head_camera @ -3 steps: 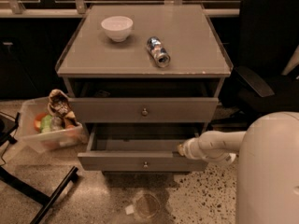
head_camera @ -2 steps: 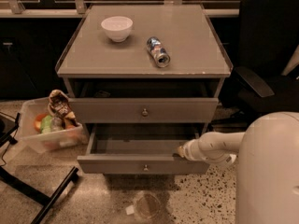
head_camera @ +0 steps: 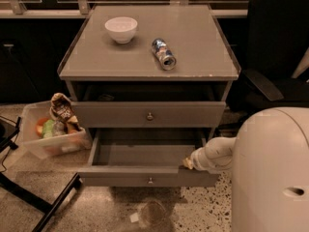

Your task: Open middle drawer

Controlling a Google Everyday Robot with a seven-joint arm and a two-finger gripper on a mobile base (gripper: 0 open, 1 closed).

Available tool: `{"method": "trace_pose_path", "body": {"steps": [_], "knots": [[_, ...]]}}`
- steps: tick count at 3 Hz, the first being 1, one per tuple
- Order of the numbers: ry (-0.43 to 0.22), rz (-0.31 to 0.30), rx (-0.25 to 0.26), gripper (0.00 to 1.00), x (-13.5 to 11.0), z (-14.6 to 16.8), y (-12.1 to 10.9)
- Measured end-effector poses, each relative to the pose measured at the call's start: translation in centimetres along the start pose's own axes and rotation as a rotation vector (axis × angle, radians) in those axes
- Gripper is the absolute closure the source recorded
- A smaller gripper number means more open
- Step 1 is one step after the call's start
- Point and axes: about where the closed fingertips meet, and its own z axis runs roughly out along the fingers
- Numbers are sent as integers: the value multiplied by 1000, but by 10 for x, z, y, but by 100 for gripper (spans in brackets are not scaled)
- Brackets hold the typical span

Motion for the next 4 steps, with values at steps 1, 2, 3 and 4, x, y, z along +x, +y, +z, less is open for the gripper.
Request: {"method": "trace_pose_path", "body": {"steps": [1, 2, 3, 4], "knots": [[58, -212, 61, 0, 9, -12, -7], [58, -212, 61, 0, 9, -12, -7], [31, -240, 29, 0, -1, 0, -3], [31, -304, 12, 0, 0, 6, 5]]}}
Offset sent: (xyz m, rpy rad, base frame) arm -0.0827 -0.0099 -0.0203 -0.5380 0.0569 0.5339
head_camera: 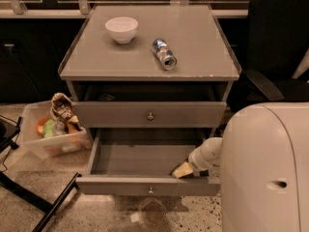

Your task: Open middle drawer

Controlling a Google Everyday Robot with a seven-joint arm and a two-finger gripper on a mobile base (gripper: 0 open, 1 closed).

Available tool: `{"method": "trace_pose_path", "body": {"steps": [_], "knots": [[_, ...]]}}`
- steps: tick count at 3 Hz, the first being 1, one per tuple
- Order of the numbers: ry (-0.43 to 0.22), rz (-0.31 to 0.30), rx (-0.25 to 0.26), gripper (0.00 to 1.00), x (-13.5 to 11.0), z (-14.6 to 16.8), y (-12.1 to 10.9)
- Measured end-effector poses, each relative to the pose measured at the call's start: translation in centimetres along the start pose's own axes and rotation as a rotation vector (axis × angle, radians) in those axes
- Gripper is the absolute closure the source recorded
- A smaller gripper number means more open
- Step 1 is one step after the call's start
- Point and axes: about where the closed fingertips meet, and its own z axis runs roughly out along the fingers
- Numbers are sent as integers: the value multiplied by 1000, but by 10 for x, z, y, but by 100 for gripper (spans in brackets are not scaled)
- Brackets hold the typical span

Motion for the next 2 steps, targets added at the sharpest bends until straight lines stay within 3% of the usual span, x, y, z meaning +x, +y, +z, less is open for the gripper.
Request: {"method": "trace_pose_path", "body": {"steps": [1, 2], "knots": [[0, 0, 0, 0, 0, -1, 0], [16, -53, -29, 0, 9, -3, 9]]}}
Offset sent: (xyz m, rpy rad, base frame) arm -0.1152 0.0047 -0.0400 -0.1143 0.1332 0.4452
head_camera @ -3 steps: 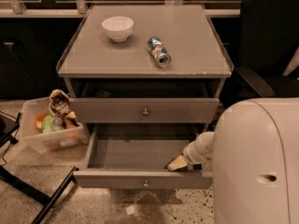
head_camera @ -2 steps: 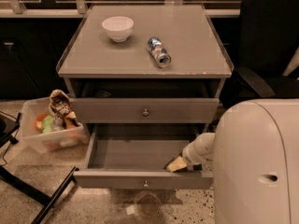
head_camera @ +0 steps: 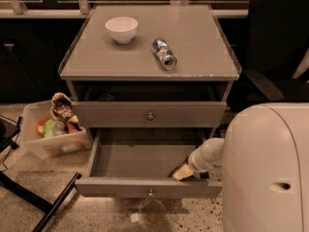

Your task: Open middle drawer

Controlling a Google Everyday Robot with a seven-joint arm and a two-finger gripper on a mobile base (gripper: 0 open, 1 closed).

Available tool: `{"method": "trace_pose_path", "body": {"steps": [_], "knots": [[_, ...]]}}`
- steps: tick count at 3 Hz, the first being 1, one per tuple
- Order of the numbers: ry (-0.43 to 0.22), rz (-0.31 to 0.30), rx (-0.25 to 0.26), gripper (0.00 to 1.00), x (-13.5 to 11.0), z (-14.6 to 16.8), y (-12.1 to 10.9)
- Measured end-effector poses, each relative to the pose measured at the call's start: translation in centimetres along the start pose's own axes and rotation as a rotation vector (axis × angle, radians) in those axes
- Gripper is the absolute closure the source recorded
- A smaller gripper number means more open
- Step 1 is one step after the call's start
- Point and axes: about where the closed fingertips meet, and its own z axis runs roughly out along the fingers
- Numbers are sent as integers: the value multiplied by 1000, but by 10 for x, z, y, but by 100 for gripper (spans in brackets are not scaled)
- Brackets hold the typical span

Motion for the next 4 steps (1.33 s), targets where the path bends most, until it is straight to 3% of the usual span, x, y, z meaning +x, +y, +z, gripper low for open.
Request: {"method": "trace_pose_path", "body": {"steps": [4], "knots": [[3, -28, -30, 0, 1, -2, 8]]}}
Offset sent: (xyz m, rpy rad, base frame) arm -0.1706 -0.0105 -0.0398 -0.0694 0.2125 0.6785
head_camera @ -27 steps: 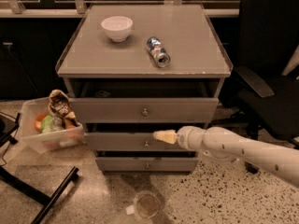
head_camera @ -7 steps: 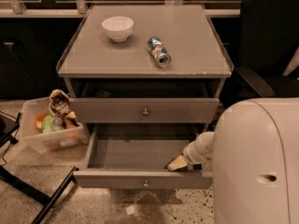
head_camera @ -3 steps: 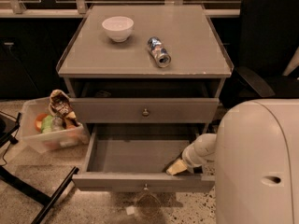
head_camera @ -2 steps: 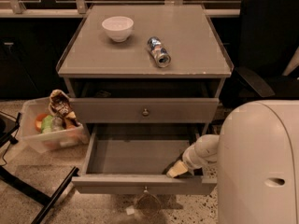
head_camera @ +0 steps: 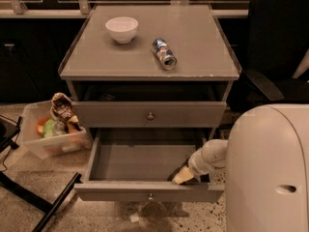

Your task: Open middle drawer

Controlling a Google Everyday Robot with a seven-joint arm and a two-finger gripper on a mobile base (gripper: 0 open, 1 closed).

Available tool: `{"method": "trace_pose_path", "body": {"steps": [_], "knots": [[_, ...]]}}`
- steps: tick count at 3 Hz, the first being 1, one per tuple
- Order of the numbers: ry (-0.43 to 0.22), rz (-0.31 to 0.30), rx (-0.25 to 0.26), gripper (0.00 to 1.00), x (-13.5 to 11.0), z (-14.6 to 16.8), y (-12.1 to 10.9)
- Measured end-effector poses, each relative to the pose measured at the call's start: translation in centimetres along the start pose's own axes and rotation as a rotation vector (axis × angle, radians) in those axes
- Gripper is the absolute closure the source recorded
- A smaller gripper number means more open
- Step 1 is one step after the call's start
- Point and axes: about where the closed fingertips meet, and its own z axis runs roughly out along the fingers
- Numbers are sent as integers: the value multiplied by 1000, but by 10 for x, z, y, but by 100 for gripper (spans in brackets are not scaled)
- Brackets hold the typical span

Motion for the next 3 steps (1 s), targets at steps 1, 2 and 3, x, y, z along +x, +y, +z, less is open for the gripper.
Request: {"method": "trace_pose_path", "body": {"steps": [1, 2, 3], "knots": [[-38, -32, -5, 17, -12, -6, 12], [-81, -76, -24, 40, -29, -10, 29], [-118, -104, -34, 64, -41, -15, 38]]}}
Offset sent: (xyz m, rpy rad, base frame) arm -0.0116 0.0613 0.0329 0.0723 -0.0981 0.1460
